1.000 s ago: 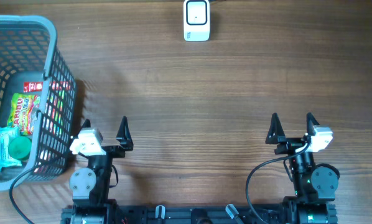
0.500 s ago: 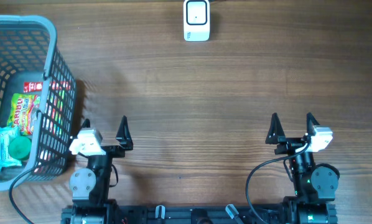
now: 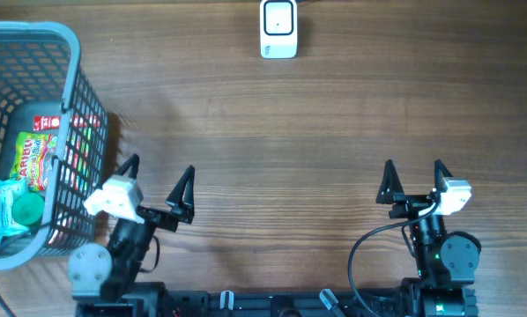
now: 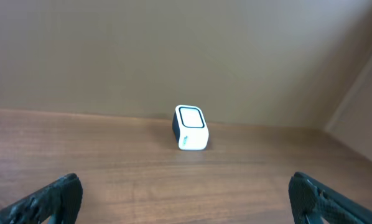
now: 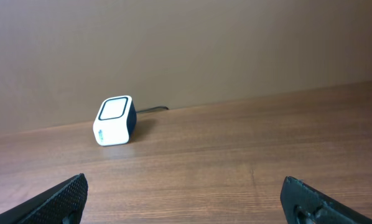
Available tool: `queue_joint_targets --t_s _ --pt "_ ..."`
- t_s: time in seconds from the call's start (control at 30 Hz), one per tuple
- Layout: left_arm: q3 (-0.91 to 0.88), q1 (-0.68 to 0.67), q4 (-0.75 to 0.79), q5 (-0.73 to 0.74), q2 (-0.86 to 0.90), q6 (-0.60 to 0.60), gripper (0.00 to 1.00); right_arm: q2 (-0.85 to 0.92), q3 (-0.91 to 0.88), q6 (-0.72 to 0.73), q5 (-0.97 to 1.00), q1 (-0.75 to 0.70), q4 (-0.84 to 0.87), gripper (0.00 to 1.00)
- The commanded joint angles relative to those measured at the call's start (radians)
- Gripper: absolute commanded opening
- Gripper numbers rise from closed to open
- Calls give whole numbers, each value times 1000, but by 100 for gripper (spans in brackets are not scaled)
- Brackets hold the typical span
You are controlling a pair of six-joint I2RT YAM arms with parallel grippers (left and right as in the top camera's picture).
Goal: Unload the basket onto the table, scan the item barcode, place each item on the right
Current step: 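Grasp the green-lidded jar in the basket with left gripper, place on table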
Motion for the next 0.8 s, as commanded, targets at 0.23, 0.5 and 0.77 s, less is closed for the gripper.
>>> queue_joint_targets --t_s 0.23,0.5,0.77 --pt "864 5 -736 97 674 164 100 -3 -1 6 17 4 2 100" --pt "931 6 -641 161 811 132 100 -3 -1 6 17 4 2 100" --pt "1220 226 -756 -502 890 -386 100 -3 -1 6 17 4 2 100"
